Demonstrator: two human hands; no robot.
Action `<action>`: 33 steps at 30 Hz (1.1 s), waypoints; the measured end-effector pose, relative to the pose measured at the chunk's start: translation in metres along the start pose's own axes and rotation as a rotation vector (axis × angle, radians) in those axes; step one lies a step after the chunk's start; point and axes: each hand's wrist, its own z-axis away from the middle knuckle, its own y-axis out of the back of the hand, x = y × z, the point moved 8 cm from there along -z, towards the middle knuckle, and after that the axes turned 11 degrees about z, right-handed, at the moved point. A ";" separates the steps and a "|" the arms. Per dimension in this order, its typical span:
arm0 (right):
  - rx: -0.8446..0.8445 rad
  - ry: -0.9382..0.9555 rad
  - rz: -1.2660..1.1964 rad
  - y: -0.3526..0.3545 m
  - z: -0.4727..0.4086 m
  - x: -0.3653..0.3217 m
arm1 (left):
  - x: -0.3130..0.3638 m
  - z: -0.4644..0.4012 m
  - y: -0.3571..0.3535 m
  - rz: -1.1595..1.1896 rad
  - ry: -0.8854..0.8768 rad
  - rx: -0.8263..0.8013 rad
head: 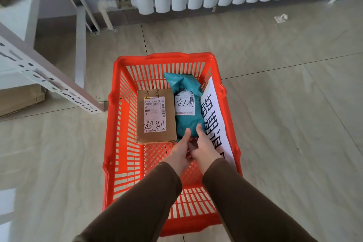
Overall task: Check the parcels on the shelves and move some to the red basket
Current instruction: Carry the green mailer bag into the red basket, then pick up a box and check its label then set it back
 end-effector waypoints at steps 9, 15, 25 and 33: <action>-0.038 0.017 0.163 -0.004 0.129 -0.033 | 0.053 0.140 -0.017 0.016 -0.038 -0.027; -0.242 0.208 0.300 -0.055 0.284 -0.096 | 0.149 0.295 -0.049 -0.031 -0.256 -0.115; -0.428 0.419 0.518 -0.165 0.603 -0.180 | 0.304 0.639 -0.073 -0.016 -0.562 -0.201; -0.609 0.642 0.689 -0.272 0.813 -0.176 | 0.399 0.850 -0.028 -0.031 -0.788 -0.254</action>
